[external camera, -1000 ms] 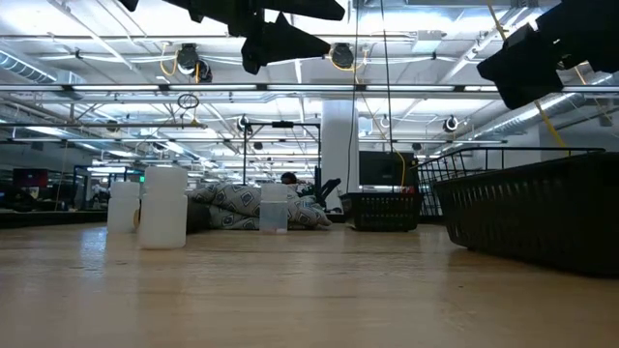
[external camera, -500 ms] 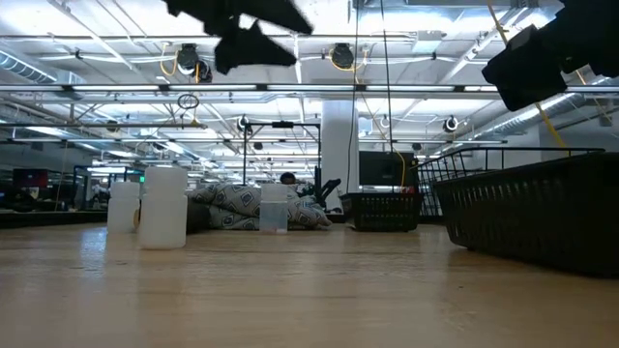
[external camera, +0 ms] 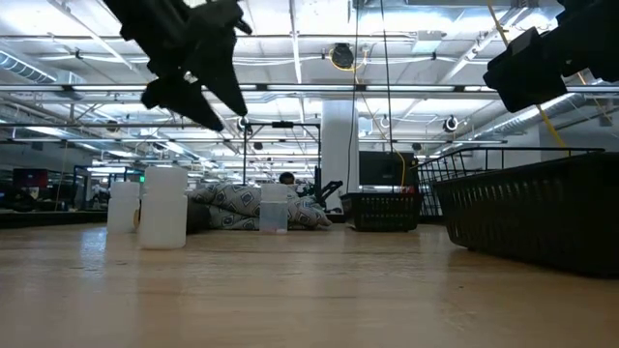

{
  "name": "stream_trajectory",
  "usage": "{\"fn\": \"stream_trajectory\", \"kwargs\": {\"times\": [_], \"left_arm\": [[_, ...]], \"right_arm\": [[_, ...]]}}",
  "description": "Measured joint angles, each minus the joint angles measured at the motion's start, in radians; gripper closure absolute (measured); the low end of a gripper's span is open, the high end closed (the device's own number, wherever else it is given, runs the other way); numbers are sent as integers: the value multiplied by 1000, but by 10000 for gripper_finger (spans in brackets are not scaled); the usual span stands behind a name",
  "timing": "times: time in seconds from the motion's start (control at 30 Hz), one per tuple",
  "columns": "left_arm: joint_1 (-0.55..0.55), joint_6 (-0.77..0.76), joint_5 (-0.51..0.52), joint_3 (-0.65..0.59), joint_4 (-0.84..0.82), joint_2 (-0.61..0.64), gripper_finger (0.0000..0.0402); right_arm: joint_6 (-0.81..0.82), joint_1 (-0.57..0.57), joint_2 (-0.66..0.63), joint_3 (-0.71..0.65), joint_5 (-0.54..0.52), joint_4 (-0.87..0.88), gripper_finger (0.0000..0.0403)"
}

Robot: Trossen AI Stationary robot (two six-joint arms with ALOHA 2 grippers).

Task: Pick & Place Medicine items
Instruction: Put the black bandage into the bottom black basket

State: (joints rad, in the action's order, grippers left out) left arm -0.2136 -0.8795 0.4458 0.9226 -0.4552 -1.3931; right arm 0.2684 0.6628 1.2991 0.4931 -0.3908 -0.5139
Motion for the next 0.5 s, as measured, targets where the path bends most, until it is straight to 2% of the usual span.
{"fn": "stream_trajectory", "kwargs": {"times": [0.2,0.5], "left_arm": [[33,-133,9,0,-136,0,131],[58,-243,26,-3,-152,-4,131]], "right_arm": [[0,0,0,0,0,10,218],[5,0,0,0,0,11,220]]}}
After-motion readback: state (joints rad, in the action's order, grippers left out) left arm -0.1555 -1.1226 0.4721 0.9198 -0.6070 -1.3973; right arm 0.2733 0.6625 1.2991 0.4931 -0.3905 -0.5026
